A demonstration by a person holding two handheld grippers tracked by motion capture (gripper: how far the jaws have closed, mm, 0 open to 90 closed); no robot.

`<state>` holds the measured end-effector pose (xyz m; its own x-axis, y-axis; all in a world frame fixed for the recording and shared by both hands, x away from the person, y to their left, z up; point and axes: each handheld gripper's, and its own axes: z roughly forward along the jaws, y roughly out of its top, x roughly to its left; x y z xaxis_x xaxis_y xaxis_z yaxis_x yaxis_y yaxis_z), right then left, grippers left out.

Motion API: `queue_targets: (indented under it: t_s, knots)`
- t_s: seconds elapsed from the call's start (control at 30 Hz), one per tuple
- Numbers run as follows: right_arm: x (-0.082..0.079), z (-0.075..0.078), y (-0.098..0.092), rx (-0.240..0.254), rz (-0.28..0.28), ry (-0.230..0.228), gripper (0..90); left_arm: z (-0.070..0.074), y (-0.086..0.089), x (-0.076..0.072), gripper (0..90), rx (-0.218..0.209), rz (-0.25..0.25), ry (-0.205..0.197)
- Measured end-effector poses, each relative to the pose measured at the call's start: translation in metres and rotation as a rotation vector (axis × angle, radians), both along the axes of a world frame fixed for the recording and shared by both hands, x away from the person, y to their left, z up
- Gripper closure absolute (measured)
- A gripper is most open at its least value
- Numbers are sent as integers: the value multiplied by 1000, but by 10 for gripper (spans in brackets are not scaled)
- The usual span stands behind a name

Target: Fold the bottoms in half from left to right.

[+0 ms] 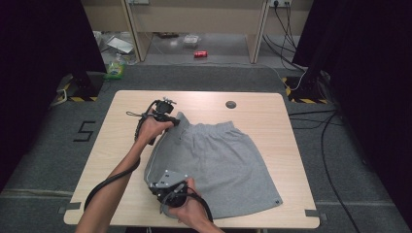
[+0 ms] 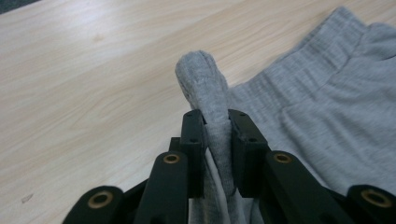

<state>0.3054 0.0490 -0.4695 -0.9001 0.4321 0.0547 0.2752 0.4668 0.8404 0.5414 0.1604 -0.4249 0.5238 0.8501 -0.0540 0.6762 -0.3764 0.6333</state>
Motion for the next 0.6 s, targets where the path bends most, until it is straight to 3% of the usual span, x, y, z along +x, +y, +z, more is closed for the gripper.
queue_targets:
  t_s: [0.1, 0.2, 0.23, 0.27, 0.4, 0.43, 0.6]
  knots:
    - [-1, 7, -17, 27, -30, -2, 816, 9, -11, 1, 766, 16, -12, 2]
    - [-3, 14, -43, 63, -73, -5, 816, 18, -24, 3, 765, 7, -11, 7]
    - [-3, 14, -43, 63, -73, -5, 816, 20, -28, 3, 765, 7, -10, 9]
    - [-5, 17, -57, 78, -99, -11, 816, 22, -33, 4, 765, 3, -11, 12]
    - [-6, 21, -79, 99, -135, -20, 816, 31, -51, 6, 765, -13, -21, 21]
    - [-7, 23, -93, 109, -161, -24, 816, 32, -54, 6, 764, -18, -24, 21]
    - [-10, 25, -119, 131, -210, -29, 816, 38, -75, 9, 763, -27, -29, 23]
